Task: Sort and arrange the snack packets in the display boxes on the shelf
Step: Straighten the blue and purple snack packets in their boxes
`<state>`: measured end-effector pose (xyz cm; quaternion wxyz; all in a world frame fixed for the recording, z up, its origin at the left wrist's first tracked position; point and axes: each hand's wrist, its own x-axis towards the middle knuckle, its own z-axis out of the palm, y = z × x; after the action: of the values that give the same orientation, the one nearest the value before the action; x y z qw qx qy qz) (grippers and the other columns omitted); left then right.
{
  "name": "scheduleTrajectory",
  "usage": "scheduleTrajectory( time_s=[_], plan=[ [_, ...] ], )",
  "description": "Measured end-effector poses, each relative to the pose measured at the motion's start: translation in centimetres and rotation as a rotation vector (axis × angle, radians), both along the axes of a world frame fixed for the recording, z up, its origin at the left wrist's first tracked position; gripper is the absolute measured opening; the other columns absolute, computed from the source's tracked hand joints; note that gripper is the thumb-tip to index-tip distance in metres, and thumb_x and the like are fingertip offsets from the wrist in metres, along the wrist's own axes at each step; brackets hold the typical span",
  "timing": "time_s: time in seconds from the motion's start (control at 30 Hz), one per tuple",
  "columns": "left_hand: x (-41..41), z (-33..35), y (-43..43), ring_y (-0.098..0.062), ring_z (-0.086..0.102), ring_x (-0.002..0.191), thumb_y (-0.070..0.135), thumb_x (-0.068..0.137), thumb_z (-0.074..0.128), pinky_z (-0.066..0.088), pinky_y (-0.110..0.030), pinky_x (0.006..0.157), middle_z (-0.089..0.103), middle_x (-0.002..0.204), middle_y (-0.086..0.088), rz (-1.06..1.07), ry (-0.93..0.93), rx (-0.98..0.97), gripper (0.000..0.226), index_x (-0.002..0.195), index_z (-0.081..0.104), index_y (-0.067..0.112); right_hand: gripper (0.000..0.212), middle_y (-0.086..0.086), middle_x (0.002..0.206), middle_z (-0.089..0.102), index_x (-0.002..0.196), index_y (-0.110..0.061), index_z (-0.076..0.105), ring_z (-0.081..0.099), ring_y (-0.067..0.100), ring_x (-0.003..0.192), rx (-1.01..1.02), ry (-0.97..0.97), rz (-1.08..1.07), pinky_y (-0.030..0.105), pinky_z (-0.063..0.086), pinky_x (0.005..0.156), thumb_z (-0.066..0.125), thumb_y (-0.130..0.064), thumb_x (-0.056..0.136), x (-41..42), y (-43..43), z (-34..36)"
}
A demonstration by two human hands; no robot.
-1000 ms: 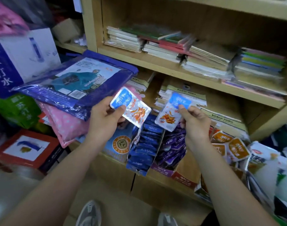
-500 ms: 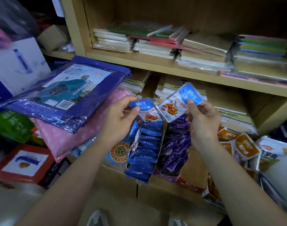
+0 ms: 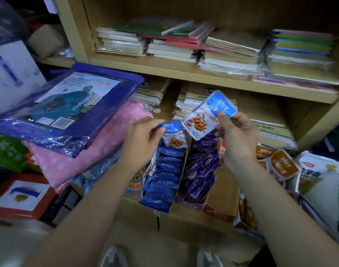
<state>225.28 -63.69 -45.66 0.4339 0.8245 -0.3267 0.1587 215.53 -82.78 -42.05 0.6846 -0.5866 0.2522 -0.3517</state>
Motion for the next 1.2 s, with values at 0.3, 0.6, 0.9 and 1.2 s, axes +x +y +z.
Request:
scheduleTrajectory(
  time_s=[0.3, 0.6, 0.9, 1.2],
  plan=[
    [0.6, 0.8, 0.4, -0.011, 0.056, 0.070, 0.007, 0.091, 0.070, 0.045, -0.024, 0.067, 0.072, 0.090, -0.006, 0.118, -0.239, 0.042, 0.020, 0.110, 0.076, 0.009, 0.004, 0.000, 0.069, 0.065, 0.091, -0.015, 0.067, 0.058, 0.010, 0.061, 0.050, -0.082, -0.051, 0.025, 0.049, 0.059, 0.068, -0.018, 0.094, -0.2, -0.2, 0.3],
    [1.1, -0.4, -0.4, -0.008, 0.060, 0.062, 0.008, 0.075, 0.085, 0.057, -0.026, 0.061, 0.069, 0.082, 0.001, 0.070, -0.144, 0.078, 0.014, 0.086, 0.082, 0.016, 0.010, 0.007, 0.068, 0.060, 0.082, -0.011, 0.063, 0.056, 0.019, 0.063, -0.156, -0.036, 0.093, 0.032, 0.047, 0.060, 0.065, -0.008, 0.091, -0.4, -0.1, -0.4],
    [1.8, -0.4, 0.3, 0.002, 0.070, 0.074, 0.009, 0.081, 0.081, 0.057, -0.018, 0.077, 0.077, 0.086, 0.002, 0.077, 0.244, -0.078, 0.018, 0.097, 0.079, 0.017, 0.005, 0.010, 0.070, 0.065, 0.088, -0.007, 0.064, 0.060, 0.021, 0.060, -0.302, -0.188, 0.174, 0.033, 0.052, 0.057, 0.064, -0.005, 0.093, -0.7, -0.3, -0.4],
    [1.5, -0.3, 0.3, -0.009, 0.070, 0.072, -0.006, 0.089, 0.067, 0.056, -0.017, 0.075, 0.074, 0.089, -0.002, 0.031, 0.606, -0.331, 0.024, 0.110, 0.072, 0.004, 0.003, -0.003, 0.082, 0.071, 0.092, -0.018, 0.073, 0.067, 0.015, 0.074, -0.812, 0.128, 0.341, 0.039, 0.057, 0.065, 0.072, -0.015, 0.091, 0.5, 0.1, -2.3]
  ],
)
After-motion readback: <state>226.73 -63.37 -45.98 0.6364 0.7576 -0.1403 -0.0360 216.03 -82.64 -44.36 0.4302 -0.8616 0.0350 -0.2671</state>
